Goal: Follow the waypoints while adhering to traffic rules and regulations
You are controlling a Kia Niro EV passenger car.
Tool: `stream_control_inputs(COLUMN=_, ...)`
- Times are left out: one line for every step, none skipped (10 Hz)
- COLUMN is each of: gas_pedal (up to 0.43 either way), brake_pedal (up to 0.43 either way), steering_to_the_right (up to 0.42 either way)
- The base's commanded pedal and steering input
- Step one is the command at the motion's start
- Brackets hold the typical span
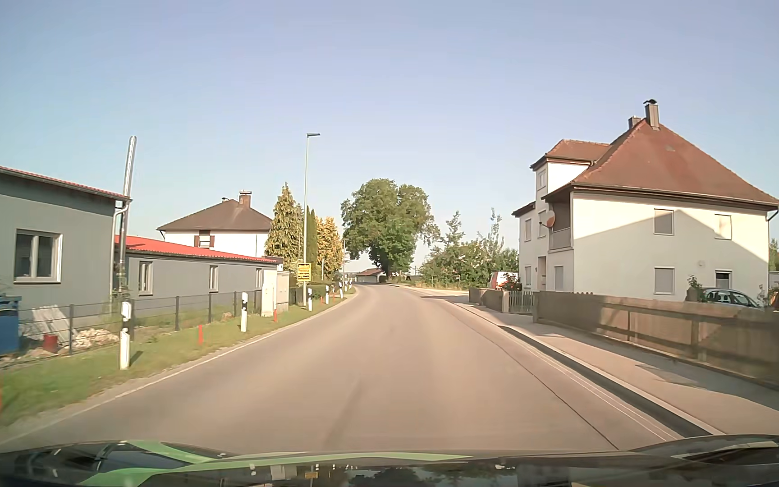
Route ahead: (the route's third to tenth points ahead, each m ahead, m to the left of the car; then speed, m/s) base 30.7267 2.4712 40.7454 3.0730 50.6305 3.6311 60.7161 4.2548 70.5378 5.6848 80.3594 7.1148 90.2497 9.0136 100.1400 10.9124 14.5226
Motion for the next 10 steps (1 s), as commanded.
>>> stream_control_inputs(gas_pedal=0.110, brake_pedal=0.000, steering_to_the_right=-0.009)
stream_control_inputs(gas_pedal=0.110, brake_pedal=0.000, steering_to_the_right=-0.008)
stream_control_inputs(gas_pedal=0.118, brake_pedal=0.000, steering_to_the_right=-0.008)
stream_control_inputs(gas_pedal=0.118, brake_pedal=0.000, steering_to_the_right=-0.007)
stream_control_inputs(gas_pedal=0.118, brake_pedal=0.000, steering_to_the_right=-0.007)
stream_control_inputs(gas_pedal=0.118, brake_pedal=0.000, steering_to_the_right=-0.006)
stream_control_inputs(gas_pedal=0.118, brake_pedal=0.000, steering_to_the_right=-0.006)
stream_control_inputs(gas_pedal=0.110, brake_pedal=0.000, steering_to_the_right=-0.006)
stream_control_inputs(gas_pedal=0.110, brake_pedal=0.000, steering_to_the_right=-0.007)
stream_control_inputs(gas_pedal=0.110, brake_pedal=0.000, steering_to_the_right=-0.007)
